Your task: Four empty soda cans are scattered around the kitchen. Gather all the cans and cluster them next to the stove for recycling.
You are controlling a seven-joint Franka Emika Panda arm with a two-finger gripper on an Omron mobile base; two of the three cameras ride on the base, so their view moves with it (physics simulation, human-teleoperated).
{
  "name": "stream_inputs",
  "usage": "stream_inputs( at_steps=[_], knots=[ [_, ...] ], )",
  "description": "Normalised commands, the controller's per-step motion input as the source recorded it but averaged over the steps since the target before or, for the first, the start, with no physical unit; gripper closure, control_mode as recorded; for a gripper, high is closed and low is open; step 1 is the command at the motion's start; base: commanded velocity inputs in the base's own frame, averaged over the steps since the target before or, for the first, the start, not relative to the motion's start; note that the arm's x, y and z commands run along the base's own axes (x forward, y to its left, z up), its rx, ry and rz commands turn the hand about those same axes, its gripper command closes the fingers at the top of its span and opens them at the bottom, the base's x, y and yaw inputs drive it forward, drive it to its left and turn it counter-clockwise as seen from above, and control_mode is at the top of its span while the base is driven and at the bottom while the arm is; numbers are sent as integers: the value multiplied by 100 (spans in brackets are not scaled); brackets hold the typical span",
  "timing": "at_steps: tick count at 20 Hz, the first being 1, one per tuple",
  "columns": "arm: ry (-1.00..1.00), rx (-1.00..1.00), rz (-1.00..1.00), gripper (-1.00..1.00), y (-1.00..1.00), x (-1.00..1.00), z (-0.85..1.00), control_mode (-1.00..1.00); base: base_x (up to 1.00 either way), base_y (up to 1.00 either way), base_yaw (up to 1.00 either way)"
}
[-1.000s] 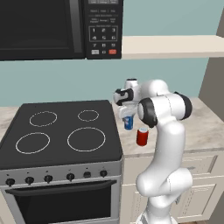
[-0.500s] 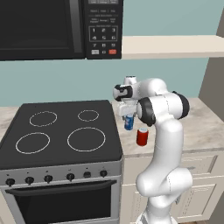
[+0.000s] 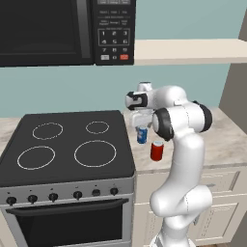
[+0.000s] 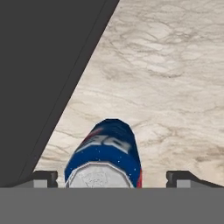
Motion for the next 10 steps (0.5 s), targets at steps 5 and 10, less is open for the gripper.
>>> stream_inputs(
  at_steps=[5, 10],
  knots=[
    [-9, 0, 0, -100, -1, -24, 16, -100, 0, 0, 0],
    [-5, 1, 0, -100, 0, -30, 12, -100, 0, 0, 0]
  ],
)
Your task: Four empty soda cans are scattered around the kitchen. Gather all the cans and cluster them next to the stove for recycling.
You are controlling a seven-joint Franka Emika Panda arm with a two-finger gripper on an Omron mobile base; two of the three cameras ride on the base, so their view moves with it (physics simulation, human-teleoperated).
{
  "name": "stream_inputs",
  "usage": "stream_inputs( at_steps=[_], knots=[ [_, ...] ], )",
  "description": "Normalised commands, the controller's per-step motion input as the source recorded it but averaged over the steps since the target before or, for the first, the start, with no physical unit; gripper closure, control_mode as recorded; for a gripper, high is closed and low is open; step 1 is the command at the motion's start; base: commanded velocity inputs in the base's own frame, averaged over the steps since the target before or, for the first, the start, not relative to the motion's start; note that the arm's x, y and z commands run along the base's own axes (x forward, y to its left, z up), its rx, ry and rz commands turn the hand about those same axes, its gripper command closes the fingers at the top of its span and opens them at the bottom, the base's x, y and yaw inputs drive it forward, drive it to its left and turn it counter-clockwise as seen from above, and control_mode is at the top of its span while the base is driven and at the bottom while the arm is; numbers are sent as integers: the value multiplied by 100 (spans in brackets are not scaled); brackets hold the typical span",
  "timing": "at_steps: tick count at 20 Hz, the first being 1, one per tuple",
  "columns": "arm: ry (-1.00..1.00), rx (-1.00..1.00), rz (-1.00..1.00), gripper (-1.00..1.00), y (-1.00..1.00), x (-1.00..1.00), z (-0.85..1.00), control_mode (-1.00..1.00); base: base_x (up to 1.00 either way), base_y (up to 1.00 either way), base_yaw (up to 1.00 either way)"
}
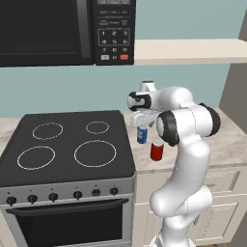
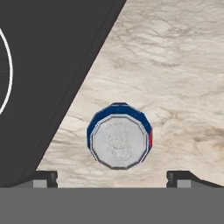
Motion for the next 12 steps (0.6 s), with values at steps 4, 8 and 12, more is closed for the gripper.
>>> stream_inputs(
  at_steps=[4, 8, 12],
  knots=[
    [-3, 1, -3, -100, -5, -29, 23, -100, 0, 0, 0],
    [-2, 1, -2, -100, -5, -20, 37, -100, 0, 0, 0],
    [-4, 0, -4, -100, -12, -30, 33, -100, 0, 0, 0]
  ],
)
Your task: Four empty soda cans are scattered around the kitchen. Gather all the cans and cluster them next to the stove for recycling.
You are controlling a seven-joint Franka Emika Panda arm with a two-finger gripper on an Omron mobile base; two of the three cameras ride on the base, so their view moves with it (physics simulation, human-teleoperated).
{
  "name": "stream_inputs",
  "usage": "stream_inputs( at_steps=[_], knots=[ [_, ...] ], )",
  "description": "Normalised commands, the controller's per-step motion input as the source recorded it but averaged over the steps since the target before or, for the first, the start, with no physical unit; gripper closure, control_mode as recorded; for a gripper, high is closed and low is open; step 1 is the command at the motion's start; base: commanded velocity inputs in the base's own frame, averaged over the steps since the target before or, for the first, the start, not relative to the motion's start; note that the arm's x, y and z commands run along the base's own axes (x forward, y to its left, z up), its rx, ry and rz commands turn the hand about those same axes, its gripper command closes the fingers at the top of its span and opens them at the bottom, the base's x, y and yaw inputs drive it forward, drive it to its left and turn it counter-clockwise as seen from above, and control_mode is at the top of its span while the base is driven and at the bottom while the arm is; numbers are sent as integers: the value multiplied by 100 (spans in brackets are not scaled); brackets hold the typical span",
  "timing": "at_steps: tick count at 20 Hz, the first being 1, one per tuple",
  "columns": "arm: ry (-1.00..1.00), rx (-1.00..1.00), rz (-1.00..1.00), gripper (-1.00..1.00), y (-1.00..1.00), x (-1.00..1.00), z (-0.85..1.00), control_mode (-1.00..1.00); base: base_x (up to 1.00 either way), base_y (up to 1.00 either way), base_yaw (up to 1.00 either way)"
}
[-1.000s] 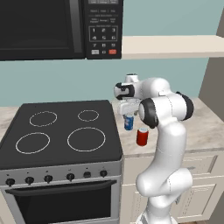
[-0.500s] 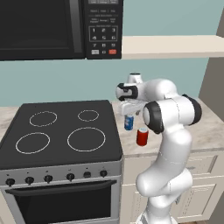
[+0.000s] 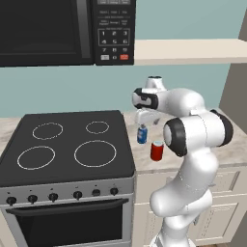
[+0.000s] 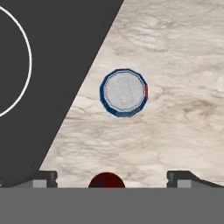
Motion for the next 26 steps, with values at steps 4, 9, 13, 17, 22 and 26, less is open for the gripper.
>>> stream_inputs(
  at_steps=[4, 9, 13, 17, 22, 26],
  knots=[
    [-6, 0, -4, -100, -18, -35, 23, -100, 0, 0, 0],
    [-5, 0, -5, -100, -33, -39, 16, -100, 0, 0, 0],
    [-5, 0, -2, -100, -40, -39, 6, -100, 0, 0, 0],
    [-4, 3, -2, -100, -42, -38, 4, -100, 0, 0, 0],
    [-5, 7, -8, -100, -44, -39, 0, -100, 0, 0, 0],
    [0, 0, -17, -100, -46, -10, 0, -100, 0, 0, 0]
  ],
)
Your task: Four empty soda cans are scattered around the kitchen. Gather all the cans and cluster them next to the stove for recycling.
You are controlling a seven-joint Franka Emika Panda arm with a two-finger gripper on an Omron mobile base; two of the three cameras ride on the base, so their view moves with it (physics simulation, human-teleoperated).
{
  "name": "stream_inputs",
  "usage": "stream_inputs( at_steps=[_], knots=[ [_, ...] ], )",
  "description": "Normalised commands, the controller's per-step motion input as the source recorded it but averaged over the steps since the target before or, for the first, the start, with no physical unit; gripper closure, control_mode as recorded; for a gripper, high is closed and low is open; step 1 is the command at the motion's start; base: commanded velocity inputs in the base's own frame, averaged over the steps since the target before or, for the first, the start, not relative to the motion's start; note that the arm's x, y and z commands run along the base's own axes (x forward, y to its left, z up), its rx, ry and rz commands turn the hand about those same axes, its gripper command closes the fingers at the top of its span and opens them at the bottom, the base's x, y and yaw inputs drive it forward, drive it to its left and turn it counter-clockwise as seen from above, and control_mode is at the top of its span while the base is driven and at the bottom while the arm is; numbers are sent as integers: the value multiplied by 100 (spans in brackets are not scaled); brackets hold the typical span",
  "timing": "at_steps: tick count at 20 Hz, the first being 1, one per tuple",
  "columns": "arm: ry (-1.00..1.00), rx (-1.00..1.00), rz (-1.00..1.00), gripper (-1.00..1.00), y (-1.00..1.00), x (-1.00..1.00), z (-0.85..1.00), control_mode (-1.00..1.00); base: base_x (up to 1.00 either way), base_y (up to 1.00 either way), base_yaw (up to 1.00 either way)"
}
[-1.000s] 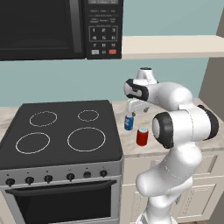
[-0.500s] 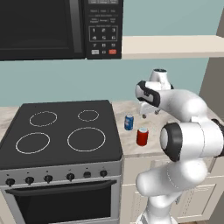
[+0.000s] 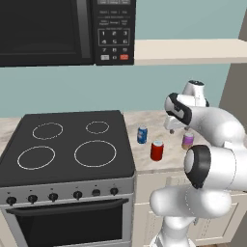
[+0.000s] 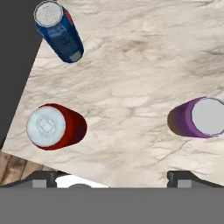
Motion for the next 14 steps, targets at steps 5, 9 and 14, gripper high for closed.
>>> stream_inputs(
  at_steps=[5, 9, 14],
  knots=[
    [-1, 0, -15, -100, -41, -1, -1, -100, 0, 0, 0],
    [1, 0, -14, -100, -40, 8, -5, -100, 0, 0, 0],
    [0, 0, -9, -100, -37, 8, -4, -100, 0, 0, 0]
  ],
)
